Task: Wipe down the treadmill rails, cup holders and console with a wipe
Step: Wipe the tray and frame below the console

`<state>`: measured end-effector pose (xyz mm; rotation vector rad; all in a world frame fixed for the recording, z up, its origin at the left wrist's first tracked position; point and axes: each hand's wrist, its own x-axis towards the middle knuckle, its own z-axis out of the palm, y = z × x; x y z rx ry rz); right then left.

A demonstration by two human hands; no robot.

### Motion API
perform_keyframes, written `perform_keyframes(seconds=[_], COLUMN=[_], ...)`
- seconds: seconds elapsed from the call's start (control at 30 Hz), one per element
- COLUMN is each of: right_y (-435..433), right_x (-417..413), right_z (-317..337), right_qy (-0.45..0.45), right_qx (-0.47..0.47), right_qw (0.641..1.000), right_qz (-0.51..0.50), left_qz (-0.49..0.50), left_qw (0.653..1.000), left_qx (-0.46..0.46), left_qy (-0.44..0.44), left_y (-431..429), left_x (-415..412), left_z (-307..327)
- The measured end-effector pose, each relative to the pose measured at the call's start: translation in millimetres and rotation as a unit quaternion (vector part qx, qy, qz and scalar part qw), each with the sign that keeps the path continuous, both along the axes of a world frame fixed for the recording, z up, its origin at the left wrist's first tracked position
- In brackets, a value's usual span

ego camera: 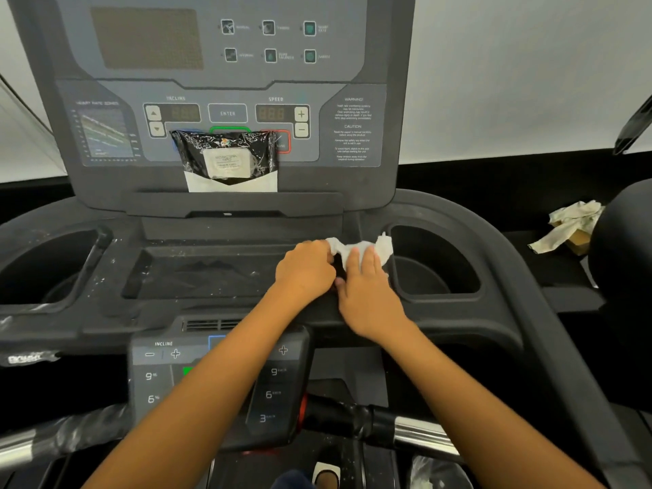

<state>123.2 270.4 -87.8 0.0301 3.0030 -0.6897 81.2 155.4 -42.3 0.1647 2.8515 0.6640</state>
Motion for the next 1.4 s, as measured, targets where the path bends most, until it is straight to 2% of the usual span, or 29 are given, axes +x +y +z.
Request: perform_keyframes(seconds=[0.13,0.2,0.43,0.73,0.83,0.9,1.0,1.07,1.27,1.4], right_y=[10,13,-12,-15,-16,-17,-9,14,59,8], right_x=[-75,-87,34,-47,-23,16,73,87,96,99], right_z=[6,6,-4,-3,-2,-8,-17,-24,-28,-22], right_qy=[-0.029,-0.027,0.044,0.051,0.050,0.082,0.177,0.209,0.258,0.272], right_qx=[-0.009,-0.014,-0.010,0.030,0.030,0.025,-0.020,-0.028,-0.079,-0.188], right_qw=[1.000,1.000,0.998,0.996,0.995,0.993,0.983,0.976,0.936,0.917], right_qz=[-0.001,0.003,-0.038,-0.072,-0.078,-0.079,-0.053,-0.047,-0.228,-0.223], left_qz=[0.000,0.004,-0.024,-0.058,-0.060,-0.057,-0.055,-0.060,-0.055,-0.049], left_qw=[1.000,1.000,0.999,0.994,0.993,0.992,0.990,0.990,0.985,0.977], left_qx=[0.003,-0.003,-0.002,-0.073,-0.093,-0.107,-0.127,-0.131,-0.163,-0.202], left_qy=[-0.002,0.001,-0.036,-0.057,-0.038,-0.020,-0.003,0.000,0.026,0.055], left_y=[-14,-23,-35,-33,-31,-30,-29,-30,-26,-16], left_x=[-1,1,-1,-2,0,3,6,6,15,27], left_z=[-1,-3,-16,-8,-9,-11,-12,-12,-8,-5])
